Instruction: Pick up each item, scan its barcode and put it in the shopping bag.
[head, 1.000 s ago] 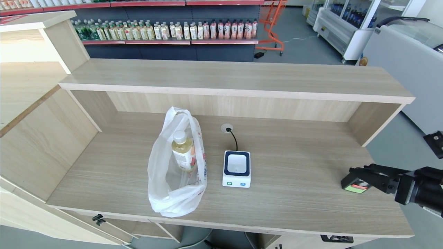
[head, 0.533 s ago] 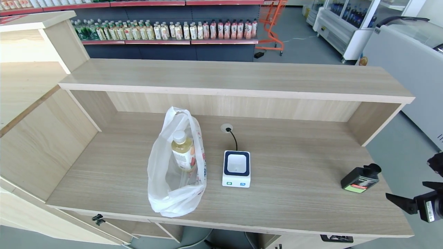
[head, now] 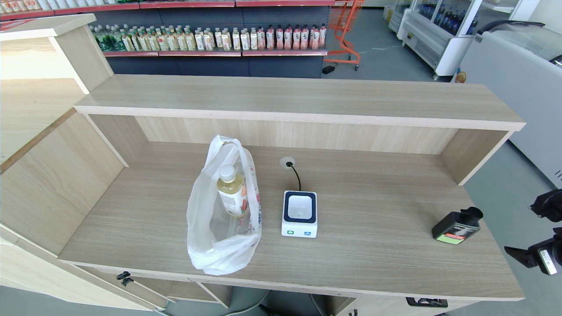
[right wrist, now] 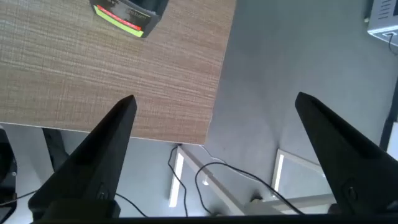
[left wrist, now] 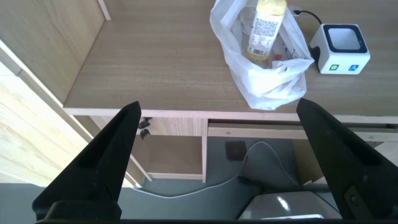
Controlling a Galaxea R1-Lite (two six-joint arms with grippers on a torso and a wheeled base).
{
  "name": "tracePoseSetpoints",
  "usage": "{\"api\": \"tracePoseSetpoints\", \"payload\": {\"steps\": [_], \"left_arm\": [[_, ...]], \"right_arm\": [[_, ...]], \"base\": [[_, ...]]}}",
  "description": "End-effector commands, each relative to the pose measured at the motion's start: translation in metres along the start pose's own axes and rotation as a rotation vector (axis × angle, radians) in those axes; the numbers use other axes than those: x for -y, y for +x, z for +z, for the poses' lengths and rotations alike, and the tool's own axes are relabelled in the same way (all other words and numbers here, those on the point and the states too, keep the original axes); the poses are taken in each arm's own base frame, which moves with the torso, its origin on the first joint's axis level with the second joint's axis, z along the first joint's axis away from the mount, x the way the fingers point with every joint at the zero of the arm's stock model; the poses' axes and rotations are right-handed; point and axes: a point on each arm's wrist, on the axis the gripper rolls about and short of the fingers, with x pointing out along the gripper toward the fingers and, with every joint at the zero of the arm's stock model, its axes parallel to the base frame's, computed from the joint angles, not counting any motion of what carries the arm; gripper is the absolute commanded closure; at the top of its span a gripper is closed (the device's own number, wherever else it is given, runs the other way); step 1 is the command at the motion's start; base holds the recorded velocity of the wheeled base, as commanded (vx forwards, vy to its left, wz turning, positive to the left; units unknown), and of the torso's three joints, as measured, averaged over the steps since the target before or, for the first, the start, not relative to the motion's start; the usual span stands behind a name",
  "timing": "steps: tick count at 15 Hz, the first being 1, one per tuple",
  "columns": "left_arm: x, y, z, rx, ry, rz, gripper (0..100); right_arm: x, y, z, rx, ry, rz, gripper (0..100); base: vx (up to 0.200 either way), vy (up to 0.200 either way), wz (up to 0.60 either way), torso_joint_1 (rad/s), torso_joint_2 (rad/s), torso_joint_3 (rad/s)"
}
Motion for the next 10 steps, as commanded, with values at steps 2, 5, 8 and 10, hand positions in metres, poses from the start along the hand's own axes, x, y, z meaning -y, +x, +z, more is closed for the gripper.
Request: {"api": "tracePoseSetpoints", "payload": {"steps": [2,5,8,10], "left_arm": [[0.0,0.0,0.0,-0.001,0.0,0.001,0],[0.0,0.0,0.0,0.001,0.0,0.001,0],[0.0,0.0,0.0,0.001,0.0,0.001,0],[0.0,0.0,0.0,0.001,0.0,0.001,0]], "right_arm": [[0.002,0.039,0.001,-0.049,-0.042,0.046,0],[-0.009,0.061,0.002,-0.053,-0.062,0.094,0],[-0.023,0.075,0.01,-0.035,-0.091,0.157,0],[-0.03,0.086,0.018,-0.001,-0.111,0.165,0]], "base": [[0.0,0.0,0.0,0.0,0.0,0.0],[0.0,0.0,0.0,0.0,0.0,0.0],[0.0,0.0,0.0,0.0,0.0,0.0],[0.0,0.0,0.0,0.0,0.0,0.0]]}}
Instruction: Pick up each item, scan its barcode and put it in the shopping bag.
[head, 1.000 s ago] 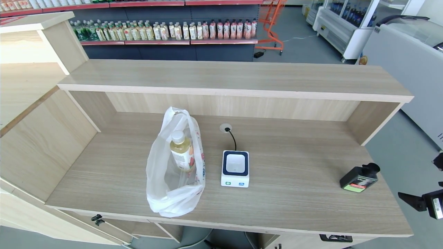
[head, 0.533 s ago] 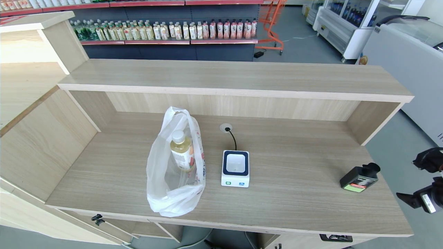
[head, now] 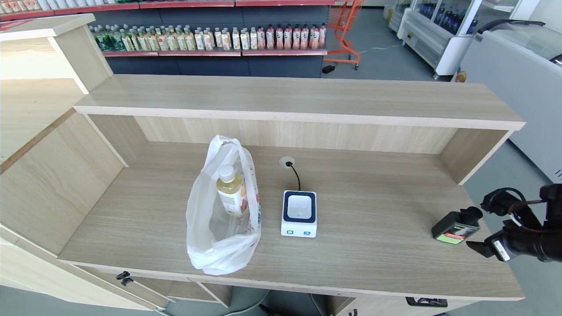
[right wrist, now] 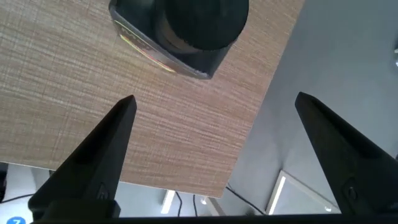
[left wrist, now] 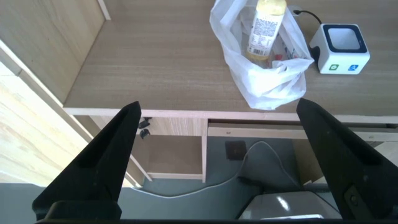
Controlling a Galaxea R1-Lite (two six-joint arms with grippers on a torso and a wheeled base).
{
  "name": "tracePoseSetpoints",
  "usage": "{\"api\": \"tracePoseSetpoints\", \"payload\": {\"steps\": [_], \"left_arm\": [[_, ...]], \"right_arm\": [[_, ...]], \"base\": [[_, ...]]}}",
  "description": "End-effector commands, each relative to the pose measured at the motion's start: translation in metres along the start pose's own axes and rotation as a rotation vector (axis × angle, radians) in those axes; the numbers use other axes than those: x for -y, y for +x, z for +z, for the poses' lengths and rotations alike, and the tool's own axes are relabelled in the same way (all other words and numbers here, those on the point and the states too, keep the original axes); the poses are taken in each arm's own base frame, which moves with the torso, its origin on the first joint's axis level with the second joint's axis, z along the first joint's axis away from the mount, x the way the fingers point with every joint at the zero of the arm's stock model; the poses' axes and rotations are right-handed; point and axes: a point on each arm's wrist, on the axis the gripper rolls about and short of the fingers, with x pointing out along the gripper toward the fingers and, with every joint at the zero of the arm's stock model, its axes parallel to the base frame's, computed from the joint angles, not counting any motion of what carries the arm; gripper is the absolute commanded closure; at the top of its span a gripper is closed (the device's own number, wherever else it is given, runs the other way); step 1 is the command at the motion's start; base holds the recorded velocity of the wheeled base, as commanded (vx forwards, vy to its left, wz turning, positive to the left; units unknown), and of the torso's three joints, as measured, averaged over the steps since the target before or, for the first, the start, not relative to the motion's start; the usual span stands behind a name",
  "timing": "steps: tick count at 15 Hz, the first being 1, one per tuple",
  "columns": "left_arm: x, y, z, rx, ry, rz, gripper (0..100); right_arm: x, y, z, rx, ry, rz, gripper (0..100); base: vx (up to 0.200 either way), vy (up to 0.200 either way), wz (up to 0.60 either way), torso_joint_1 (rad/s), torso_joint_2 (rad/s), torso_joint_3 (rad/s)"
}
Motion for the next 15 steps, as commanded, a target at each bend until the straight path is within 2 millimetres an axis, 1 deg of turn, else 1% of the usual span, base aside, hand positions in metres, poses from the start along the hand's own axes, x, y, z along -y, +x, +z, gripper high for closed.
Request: {"api": "tracePoseSetpoints", "payload": {"steps": [1,2,4,6,9,12,15], "left_arm": [[0.0,0.0,0.0,0.0,0.0,0.0,0],[0.0,0.0,0.0,0.0,0.0,0.0,0],[0.0,0.0,0.0,0.0,0.0,0.0,0],[0.0,0.0,0.0,0.0,0.0,0.0,0],[0.0,0.0,0.0,0.0,0.0,0.0,0],[0.0,0.0,0.0,0.0,0.0,0.0,0],[0.0,0.0,0.0,0.0,0.0,0.0,0]], "right_arm": [[-0.008,0.016,0.004,0.009,-0.02,0.032,0],[-0.011,0.024,0.012,0.046,-0.039,0.035,0],[-0.016,0.031,0.019,0.09,-0.057,0.063,0],[-0.021,0.037,0.022,0.094,-0.068,0.086,0],[-0.024,0.046,0.026,0.104,-0.076,0.102,0],[-0.026,0.057,0.036,0.143,-0.092,0.123,0],[-0.031,0.064,0.041,0.161,-0.101,0.137,0]], "base": [[0.0,0.0,0.0,0.0,0.0,0.0],[0.0,0.0,0.0,0.0,0.0,0.0],[0.0,0.0,0.0,0.0,0.0,0.0],[0.0,0.0,0.0,0.0,0.0,0.0],[0.0,0.0,0.0,0.0,0.0,0.0],[0.0,0.0,0.0,0.0,0.0,0.0],[0.0,0.0,0.0,0.0,0.0,0.0]]}}
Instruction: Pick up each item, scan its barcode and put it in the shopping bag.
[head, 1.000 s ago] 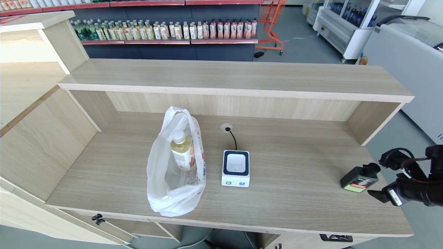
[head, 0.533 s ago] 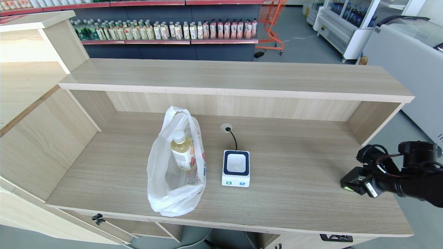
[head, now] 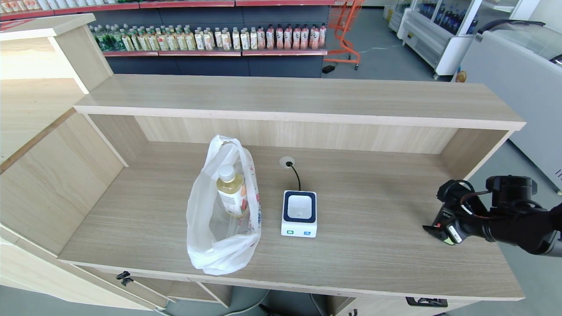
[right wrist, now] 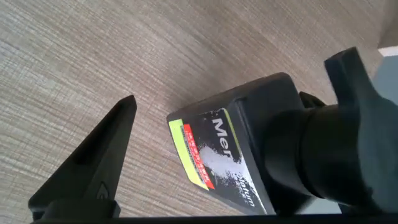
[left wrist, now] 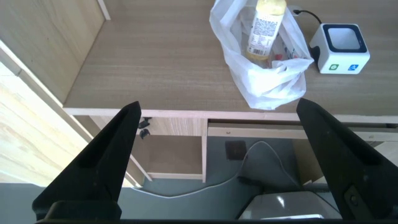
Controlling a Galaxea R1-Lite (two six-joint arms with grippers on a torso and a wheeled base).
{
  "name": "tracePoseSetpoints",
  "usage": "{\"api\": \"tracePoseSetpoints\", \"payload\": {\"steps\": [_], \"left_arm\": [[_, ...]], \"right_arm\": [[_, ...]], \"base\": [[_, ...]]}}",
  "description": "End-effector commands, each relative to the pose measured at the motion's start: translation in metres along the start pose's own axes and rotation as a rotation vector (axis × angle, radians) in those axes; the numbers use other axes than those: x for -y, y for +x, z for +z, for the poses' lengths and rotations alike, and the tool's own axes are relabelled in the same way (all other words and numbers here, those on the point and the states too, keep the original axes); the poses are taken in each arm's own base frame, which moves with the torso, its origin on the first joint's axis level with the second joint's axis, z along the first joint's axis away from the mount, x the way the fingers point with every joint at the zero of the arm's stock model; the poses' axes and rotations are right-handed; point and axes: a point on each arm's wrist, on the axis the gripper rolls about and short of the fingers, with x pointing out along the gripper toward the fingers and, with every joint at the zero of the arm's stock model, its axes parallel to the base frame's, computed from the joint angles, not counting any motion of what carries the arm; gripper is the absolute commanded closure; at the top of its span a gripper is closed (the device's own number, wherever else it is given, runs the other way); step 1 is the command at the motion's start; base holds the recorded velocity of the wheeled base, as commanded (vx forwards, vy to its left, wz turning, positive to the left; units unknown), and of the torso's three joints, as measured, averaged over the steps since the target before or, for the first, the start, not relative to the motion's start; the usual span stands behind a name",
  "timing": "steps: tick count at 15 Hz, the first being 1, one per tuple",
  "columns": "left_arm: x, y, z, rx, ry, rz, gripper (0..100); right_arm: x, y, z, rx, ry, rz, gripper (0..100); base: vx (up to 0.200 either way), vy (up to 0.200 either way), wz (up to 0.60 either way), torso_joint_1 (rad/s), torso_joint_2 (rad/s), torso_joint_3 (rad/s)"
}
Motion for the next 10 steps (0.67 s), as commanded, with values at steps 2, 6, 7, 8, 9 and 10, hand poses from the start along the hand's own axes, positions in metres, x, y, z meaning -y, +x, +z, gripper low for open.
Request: {"api": "tracePoseSetpoints", "payload": {"steps": [2,6,7,8,9,10], "left_arm": [[0.0,0.0,0.0,0.0,0.0,0.0,0],[0.0,0.0,0.0,-0.001,0.0,0.0,0],[0.0,0.0,0.0,0.0,0.0,0.0,0],[0.0,0.0,0.0,0.0,0.0,0.0,0],[0.0,0.0,0.0,0.0,0.0,0.0,0],[0.0,0.0,0.0,0.0,0.0,0.0,0]], "right_arm": [[-0.009,0.009,0.007,0.013,0.033,0.028,100],[-0.016,0.005,0.023,0.065,0.027,0.032,100],[-0.015,0.001,0.026,0.079,0.018,0.024,100],[-0.015,-0.007,0.03,0.094,0.006,0.015,100],[-0.015,-0.014,0.031,0.101,-0.002,0.009,100],[-0.021,-0.038,0.032,0.111,-0.027,0.005,100]], "base": [[0.0,0.0,0.0,0.0,0.0,0.0],[0.0,0.0,0.0,0.0,0.0,0.0],[0.0,0.0,0.0,0.0,0.0,0.0],[0.0,0.0,0.0,0.0,0.0,0.0],[0.0,0.0,0.0,0.0,0.0,0.0],[0.0,0.0,0.0,0.0,0.0,0.0]]}}
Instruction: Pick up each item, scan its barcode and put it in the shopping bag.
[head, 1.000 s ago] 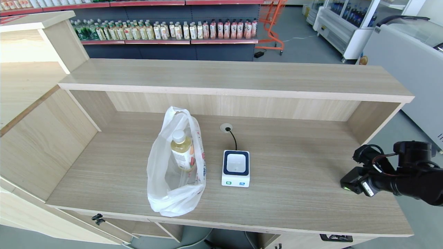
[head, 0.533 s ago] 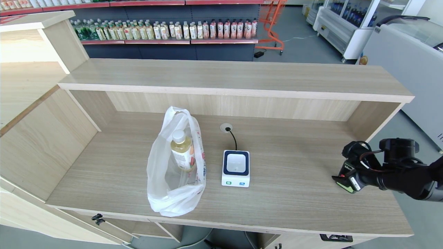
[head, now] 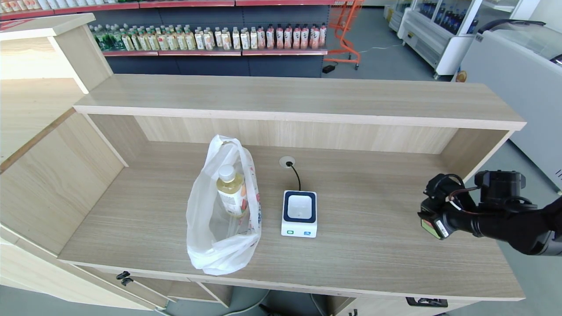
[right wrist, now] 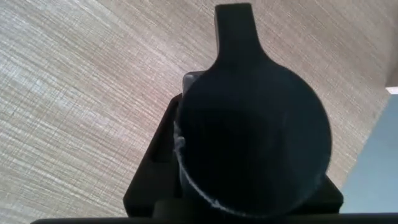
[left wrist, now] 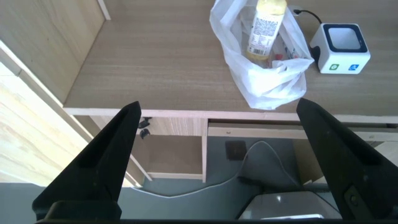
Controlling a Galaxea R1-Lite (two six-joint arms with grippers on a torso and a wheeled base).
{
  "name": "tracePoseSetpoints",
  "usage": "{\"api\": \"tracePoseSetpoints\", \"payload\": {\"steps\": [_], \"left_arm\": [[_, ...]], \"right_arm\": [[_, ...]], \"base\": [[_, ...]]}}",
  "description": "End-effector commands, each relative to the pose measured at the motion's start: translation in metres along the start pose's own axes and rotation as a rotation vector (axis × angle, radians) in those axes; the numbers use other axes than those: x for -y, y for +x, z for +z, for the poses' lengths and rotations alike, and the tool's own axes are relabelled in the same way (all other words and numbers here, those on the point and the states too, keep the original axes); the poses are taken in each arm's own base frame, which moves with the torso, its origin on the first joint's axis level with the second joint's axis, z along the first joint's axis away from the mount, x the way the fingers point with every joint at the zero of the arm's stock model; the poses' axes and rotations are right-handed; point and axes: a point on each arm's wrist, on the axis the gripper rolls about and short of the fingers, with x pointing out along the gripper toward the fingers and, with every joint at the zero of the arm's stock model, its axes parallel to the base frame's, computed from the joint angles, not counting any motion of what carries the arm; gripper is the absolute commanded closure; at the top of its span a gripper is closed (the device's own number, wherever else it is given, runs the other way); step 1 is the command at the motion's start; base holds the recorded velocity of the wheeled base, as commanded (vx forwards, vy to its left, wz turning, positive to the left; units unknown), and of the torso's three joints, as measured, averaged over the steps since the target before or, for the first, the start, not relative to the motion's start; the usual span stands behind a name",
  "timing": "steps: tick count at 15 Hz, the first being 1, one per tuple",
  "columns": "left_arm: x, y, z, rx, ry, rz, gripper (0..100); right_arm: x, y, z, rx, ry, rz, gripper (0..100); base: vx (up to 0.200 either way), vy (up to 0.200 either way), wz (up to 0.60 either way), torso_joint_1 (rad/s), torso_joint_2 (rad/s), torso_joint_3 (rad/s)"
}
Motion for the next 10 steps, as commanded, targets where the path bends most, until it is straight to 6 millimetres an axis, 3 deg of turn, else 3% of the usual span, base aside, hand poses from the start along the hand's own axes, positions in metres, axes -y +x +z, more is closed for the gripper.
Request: {"api": "tracePoseSetpoints", "payload": {"steps": [1,2,4,7,8,9,10], "left_arm": [[0.0,0.0,0.0,0.001,0.0,0.0,0],[0.0,0.0,0.0,0.001,0.0,0.0,0],[0.0,0.0,0.0,0.001,0.0,0.0,0],[0.0,0.0,0.0,0.001,0.0,0.0,0],[0.0,0.0,0.0,-0.001,0.0,0.0,0],[0.0,0.0,0.0,0.001,0.0,0.0,0],[0.0,0.0,0.0,0.001,0.0,0.0,0]], "right_arm": [[-0.01,-0.041,0.008,0.033,-0.039,-0.012,100],[-0.018,-0.073,0.008,0.08,-0.097,-0.049,100],[-0.015,-0.102,0.02,0.15,-0.204,-0.125,100],[-0.011,-0.124,0.038,0.368,-0.459,-0.135,100],[-0.011,-0.13,0.045,0.507,-0.633,-0.111,100],[-0.014,-0.134,0.051,0.709,-0.941,-0.092,100],[-0.021,-0.133,0.054,0.825,-1.059,-0.042,100]], "base": [[0.0,0.0,0.0,0.0,0.0,0.0],[0.0,0.0,0.0,0.0,0.0,0.0],[0.0,0.0,0.0,0.0,0.0,0.0],[0.0,0.0,0.0,0.0,0.0,0.0],[0.0,0.0,0.0,0.0,0.0,0.0],[0.0,0.0,0.0,0.0,0.0,0.0],[0.0,0.0,0.0,0.0,0.0,0.0]]}}
